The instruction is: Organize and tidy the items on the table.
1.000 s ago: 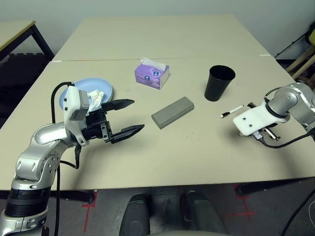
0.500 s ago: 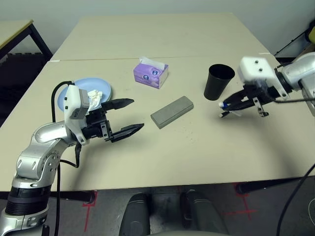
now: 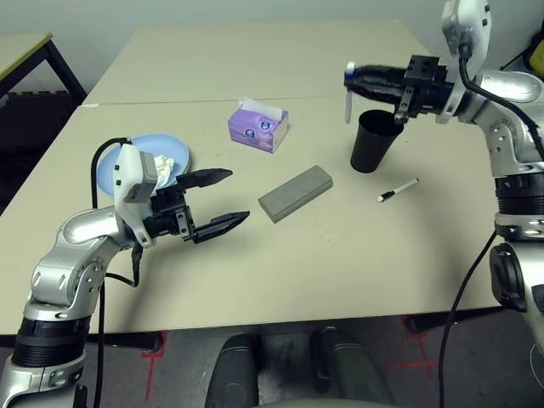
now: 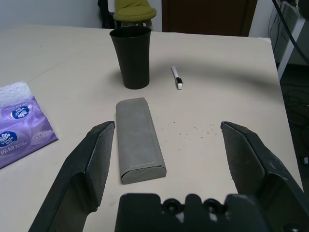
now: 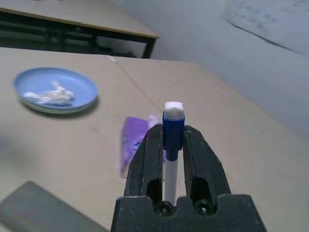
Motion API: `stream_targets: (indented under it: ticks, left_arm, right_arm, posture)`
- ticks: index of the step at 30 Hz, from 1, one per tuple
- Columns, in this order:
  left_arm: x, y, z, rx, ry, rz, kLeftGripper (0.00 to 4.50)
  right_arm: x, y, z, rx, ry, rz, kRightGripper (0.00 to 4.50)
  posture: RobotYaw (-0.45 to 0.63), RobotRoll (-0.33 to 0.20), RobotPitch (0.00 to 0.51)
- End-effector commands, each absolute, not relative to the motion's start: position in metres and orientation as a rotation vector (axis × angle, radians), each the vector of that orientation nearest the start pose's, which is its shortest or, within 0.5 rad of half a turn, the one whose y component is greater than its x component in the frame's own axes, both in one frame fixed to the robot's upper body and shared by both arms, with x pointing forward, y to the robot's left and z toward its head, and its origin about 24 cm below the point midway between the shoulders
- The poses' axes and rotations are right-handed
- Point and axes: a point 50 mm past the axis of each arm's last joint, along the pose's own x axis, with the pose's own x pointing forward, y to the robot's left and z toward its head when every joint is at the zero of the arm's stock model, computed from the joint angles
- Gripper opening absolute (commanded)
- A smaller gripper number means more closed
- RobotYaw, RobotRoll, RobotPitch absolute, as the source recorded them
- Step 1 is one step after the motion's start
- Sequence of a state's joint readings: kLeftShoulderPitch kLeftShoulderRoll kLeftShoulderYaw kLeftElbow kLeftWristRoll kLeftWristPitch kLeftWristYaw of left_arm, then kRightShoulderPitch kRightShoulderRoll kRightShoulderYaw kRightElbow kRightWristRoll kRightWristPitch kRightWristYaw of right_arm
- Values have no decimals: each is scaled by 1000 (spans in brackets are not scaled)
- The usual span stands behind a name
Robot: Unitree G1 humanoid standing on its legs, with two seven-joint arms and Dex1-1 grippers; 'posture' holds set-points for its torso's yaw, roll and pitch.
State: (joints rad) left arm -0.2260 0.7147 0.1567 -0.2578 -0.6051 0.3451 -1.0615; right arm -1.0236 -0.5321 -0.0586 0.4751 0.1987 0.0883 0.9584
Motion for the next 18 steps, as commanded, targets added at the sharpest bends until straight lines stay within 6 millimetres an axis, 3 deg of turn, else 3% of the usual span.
stream_targets:
  ticks: [1,17,18]
  left_arm:
    - [249,210,178,235,-79,-1125,4500]
    - [251,209,179,238,-80,-1128,4500]
    - [251,208,179,239,-80,-1129,4500]
  right_arm:
    - [374,-190,271,-484,-372,733,423]
    - [384,-211,218,-519,-165,662,423]
    - [385,-211,217,-523,-164,657,773]
  posture:
    - [40,0,104]
    - [34,0,100]
    - [34,0,100]
